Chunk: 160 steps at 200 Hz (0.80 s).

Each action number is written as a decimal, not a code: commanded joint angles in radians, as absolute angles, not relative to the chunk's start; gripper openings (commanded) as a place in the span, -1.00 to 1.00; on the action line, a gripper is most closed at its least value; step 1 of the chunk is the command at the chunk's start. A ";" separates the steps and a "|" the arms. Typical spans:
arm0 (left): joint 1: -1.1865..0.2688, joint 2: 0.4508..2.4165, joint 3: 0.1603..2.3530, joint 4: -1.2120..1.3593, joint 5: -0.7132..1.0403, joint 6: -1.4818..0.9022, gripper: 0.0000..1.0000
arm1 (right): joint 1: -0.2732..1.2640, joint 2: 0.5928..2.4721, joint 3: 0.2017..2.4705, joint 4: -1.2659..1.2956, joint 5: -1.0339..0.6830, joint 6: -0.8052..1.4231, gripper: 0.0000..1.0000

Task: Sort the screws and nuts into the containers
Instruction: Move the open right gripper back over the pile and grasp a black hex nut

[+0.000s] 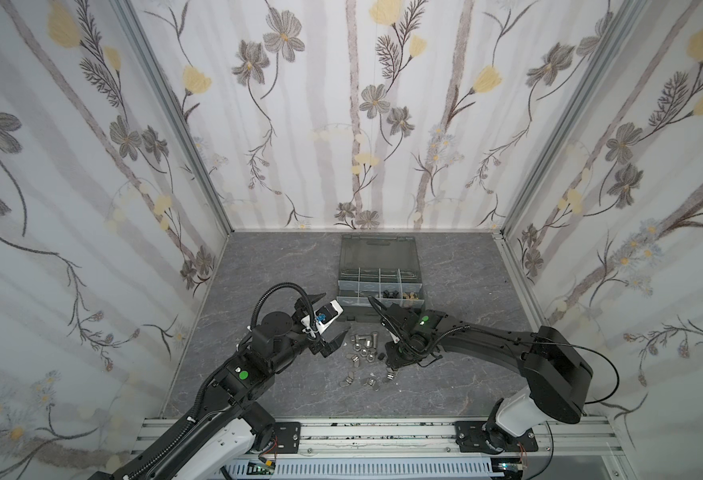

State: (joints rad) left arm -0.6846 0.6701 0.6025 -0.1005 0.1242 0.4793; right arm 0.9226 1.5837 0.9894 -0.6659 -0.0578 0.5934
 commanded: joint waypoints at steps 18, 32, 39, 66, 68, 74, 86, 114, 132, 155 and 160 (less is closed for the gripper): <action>-0.684 0.670 0.604 -0.064 0.115 0.499 1.00 | 0.938 1.624 0.969 -0.662 -0.074 0.595 -0.17; -0.685 0.670 0.600 -0.062 0.115 0.498 1.00 | 0.945 1.633 0.969 -0.666 -0.071 0.596 -0.17; -0.686 0.670 0.600 -0.059 0.115 0.499 1.00 | 0.948 1.639 0.969 -0.667 -0.067 0.597 -0.17; -0.687 0.667 0.600 -0.063 0.116 0.497 1.00 | 0.954 1.663 0.969 -0.663 -0.063 0.595 -0.18; -0.687 0.666 0.600 -0.064 0.118 0.496 1.00 | 0.954 1.664 0.969 -0.662 -0.064 0.595 -0.19; -0.686 0.665 0.599 -0.066 0.117 0.495 1.00 | 0.954 1.667 0.969 -0.659 -0.064 0.595 -0.19; -0.686 0.661 0.595 -0.063 0.117 0.495 1.00 | 0.954 1.671 0.971 -0.658 -0.060 0.596 -0.20; -0.686 0.658 0.590 -0.056 0.118 0.492 1.00 | 0.954 1.676 0.969 -0.659 -0.049 0.599 -0.24; -0.687 0.654 0.587 -0.054 0.118 0.492 1.00 | 0.952 1.681 0.972 -0.657 -0.036 0.603 -0.27; -0.687 0.654 0.587 -0.057 0.118 0.491 1.00 | 0.946 1.695 0.976 -0.652 -0.028 0.604 -0.32; -0.686 0.653 0.588 -0.057 0.118 0.491 1.00 | 0.944 1.698 0.976 -0.652 -0.028 0.603 -0.34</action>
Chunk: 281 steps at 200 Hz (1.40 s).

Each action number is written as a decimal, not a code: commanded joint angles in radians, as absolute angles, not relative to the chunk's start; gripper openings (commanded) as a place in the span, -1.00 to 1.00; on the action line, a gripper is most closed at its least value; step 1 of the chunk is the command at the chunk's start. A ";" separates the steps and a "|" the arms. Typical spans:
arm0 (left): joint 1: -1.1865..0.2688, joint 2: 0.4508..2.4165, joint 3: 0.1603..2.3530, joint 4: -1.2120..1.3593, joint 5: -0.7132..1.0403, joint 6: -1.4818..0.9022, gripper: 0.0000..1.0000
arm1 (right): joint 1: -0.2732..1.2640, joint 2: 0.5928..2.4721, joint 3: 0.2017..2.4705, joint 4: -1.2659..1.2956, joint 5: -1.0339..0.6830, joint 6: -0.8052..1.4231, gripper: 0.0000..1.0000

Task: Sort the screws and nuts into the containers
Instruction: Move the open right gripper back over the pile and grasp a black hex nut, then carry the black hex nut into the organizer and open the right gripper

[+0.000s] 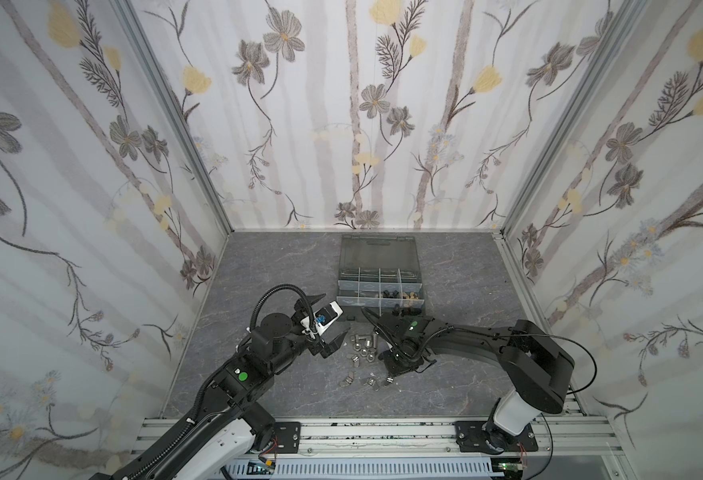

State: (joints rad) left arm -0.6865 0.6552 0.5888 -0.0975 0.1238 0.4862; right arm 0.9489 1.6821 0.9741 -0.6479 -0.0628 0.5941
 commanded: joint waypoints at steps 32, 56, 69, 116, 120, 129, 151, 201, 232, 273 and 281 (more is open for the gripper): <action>-0.686 0.653 0.590 -0.058 0.120 0.491 1.00 | 0.934 1.712 0.967 -0.646 -0.029 0.600 -0.42; -0.687 0.653 0.592 -0.059 0.121 0.492 1.00 | 0.931 1.709 0.957 -0.643 -0.040 0.598 -0.42; -0.688 0.653 0.592 -0.057 0.121 0.491 1.00 | 0.931 1.705 0.947 -0.645 -0.041 0.597 -0.45; -0.687 0.655 0.593 -0.057 0.123 0.492 1.00 | 0.896 1.676 0.983 -0.664 -0.065 0.580 -0.58; -0.687 0.654 0.593 -0.057 0.125 0.491 1.00 | 0.887 1.671 0.997 -0.676 -0.067 0.575 -0.59; -0.688 0.653 0.593 -0.058 0.127 0.490 1.00 | 0.865 1.659 1.033 -0.699 -0.071 0.560 -0.60; -0.689 0.649 0.596 -0.060 0.127 0.489 1.00 | 0.787 1.635 1.141 -0.783 -0.058 0.511 -0.61; -0.690 0.644 0.586 -0.044 0.130 0.483 1.00 | 0.646 1.675 1.363 -0.818 -0.067 0.381 -0.60; -0.690 0.642 0.592 -0.057 0.123 0.487 1.00 | 0.601 1.774 1.501 -0.818 -0.023 0.307 -0.60; -0.690 0.641 0.587 -0.054 0.129 0.483 1.00 | 0.557 1.932 1.631 -0.791 0.014 0.234 -0.60; -0.691 0.639 0.588 -0.059 0.129 0.482 1.00 | 0.552 1.962 1.657 -0.790 0.017 0.223 -0.59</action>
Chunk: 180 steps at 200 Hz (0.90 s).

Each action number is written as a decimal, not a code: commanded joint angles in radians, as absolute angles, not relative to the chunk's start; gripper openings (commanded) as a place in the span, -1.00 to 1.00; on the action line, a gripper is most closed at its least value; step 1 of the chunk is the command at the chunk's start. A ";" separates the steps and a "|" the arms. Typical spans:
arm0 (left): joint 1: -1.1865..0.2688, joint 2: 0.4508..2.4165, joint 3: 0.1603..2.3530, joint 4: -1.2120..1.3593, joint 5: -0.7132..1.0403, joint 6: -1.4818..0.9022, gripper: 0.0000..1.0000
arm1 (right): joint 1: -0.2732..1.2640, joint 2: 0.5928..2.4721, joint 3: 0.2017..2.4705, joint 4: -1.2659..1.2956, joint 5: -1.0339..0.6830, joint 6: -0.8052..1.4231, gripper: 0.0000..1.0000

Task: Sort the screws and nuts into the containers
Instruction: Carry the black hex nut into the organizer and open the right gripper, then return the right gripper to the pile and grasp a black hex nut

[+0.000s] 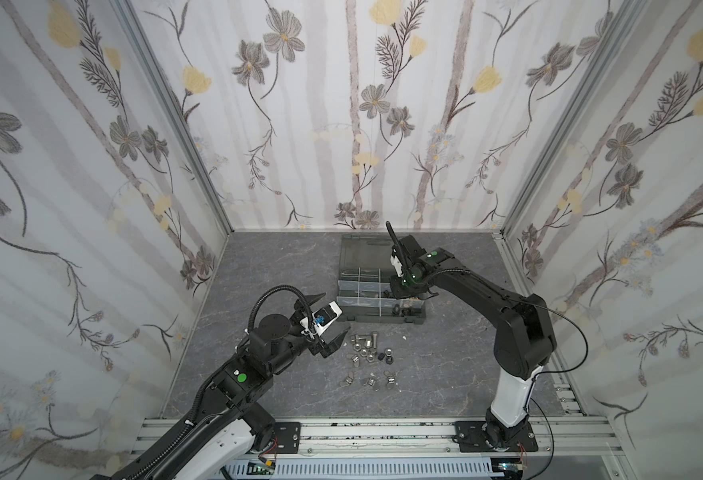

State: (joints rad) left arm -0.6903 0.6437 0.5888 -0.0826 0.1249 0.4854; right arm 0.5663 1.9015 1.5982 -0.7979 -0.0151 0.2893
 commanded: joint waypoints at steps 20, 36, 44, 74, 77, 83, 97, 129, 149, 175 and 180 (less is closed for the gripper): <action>-0.693 0.629 0.586 -0.064 0.121 0.484 1.00 | 0.550 2.028 1.715 -0.796 0.031 0.201 -0.58; -0.691 0.626 0.579 -0.063 0.115 0.487 1.00 | 0.548 2.077 1.764 -0.814 0.045 0.188 -0.57; -0.692 0.624 0.578 -0.062 0.115 0.488 1.00 | 0.548 2.095 1.783 -0.824 0.043 0.183 -0.57; -0.692 0.618 0.567 -0.051 0.106 0.490 1.00 | 0.551 2.136 1.807 -0.840 0.044 0.173 -0.53; -0.692 0.617 0.565 -0.050 0.104 0.491 1.00 | 0.551 2.137 1.805 -0.838 0.044 0.174 -0.53; -0.692 0.613 0.560 -0.047 0.099 0.491 1.00 | 0.553 2.138 1.801 -0.838 0.044 0.174 -0.51; -0.692 0.611 0.556 -0.045 0.098 0.491 1.00 | 0.555 2.139 1.796 -0.838 0.049 0.174 -0.48; -0.693 0.608 0.560 -0.048 0.096 0.494 1.00 | 0.557 2.135 1.798 -0.839 0.049 0.170 -0.42; -0.692 0.606 0.559 -0.052 0.091 0.495 1.00 | 0.559 2.120 1.798 -0.849 0.050 0.165 -0.42; -0.693 0.607 0.563 -0.055 0.091 0.496 1.00 | 0.574 2.044 1.748 -0.874 0.044 0.137 -0.35; -0.692 0.607 0.563 -0.054 0.092 0.496 1.00 | 0.583 2.019 1.719 -0.873 0.049 0.126 -0.31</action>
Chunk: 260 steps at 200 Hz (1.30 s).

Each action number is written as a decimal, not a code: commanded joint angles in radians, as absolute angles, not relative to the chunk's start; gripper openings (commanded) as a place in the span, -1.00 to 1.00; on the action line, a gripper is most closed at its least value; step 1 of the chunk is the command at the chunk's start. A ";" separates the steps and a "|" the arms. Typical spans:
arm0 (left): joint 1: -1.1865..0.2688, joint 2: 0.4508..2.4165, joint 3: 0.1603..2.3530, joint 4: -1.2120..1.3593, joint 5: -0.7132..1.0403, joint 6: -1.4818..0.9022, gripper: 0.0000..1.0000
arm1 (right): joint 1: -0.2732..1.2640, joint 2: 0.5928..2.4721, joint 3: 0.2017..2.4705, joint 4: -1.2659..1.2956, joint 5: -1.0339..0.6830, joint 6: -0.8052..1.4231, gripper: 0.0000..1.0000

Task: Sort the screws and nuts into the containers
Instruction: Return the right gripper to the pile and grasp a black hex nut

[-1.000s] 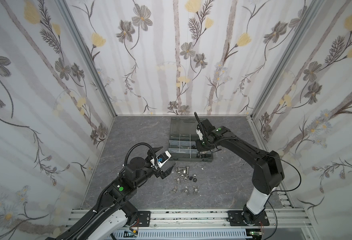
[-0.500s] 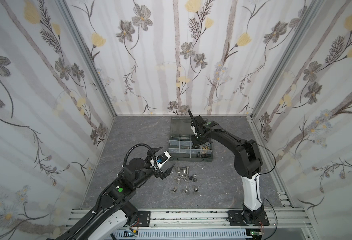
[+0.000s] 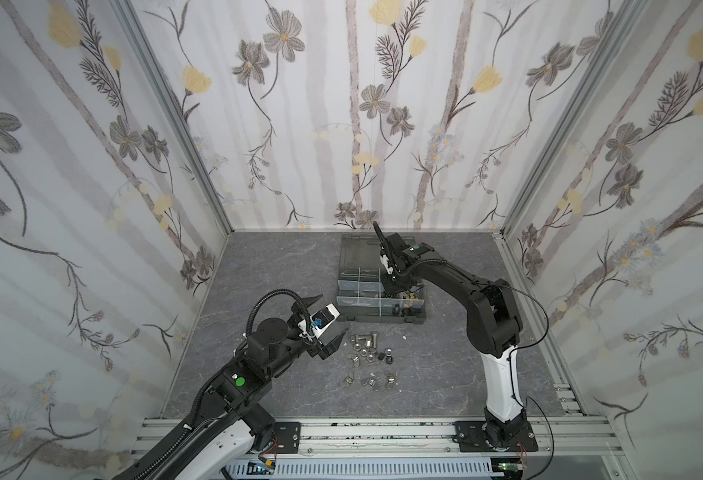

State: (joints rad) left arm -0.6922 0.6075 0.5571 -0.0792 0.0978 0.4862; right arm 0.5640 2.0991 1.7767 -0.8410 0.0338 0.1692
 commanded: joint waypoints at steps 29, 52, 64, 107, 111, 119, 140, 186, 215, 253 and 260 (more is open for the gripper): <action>-0.692 0.612 0.563 -0.038 0.100 0.494 1.00 | 0.637 1.840 1.502 -0.853 0.086 0.129 -0.27; -0.693 0.621 0.573 -0.050 0.100 0.497 1.00 | 0.680 1.710 1.341 -0.820 0.047 0.206 -0.23; -0.692 0.628 0.584 -0.061 0.097 0.499 1.00 | 0.690 1.671 1.282 -0.823 0.004 0.292 -0.23; -0.694 0.629 0.574 -0.040 0.113 0.488 1.00 | 0.806 1.553 1.070 -0.677 -0.092 0.550 -0.19; -0.693 0.629 0.572 -0.038 0.114 0.488 1.00 | 0.812 1.552 1.057 -0.664 -0.094 0.563 -0.18; -0.693 0.627 0.574 -0.038 0.115 0.488 1.00 | 0.813 1.554 1.034 -0.648 -0.098 0.584 -0.17; -0.693 0.623 0.577 -0.043 0.109 0.491 1.00 | 0.870 1.577 1.017 -0.632 -0.097 0.602 -0.09; -0.693 0.614 0.577 -0.060 0.104 0.492 1.00 | 0.877 1.665 1.031 -0.630 -0.106 0.575 -0.04; -0.694 0.614 0.580 -0.066 0.101 0.493 1.00 | 0.887 1.725 1.043 -0.635 -0.106 0.537 -0.01; -0.693 0.612 0.576 -0.065 0.097 0.496 1.00 | 0.898 1.769 1.045 -0.627 -0.101 0.529 -0.09; -0.693 0.614 0.576 -0.064 0.098 0.496 1.00 | 0.899 1.772 1.044 -0.622 -0.100 0.530 -0.12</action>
State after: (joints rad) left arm -0.6933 0.6132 0.5743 -0.0811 0.0986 0.4866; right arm 0.8955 1.7523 1.0428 -0.6308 -0.1001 0.5381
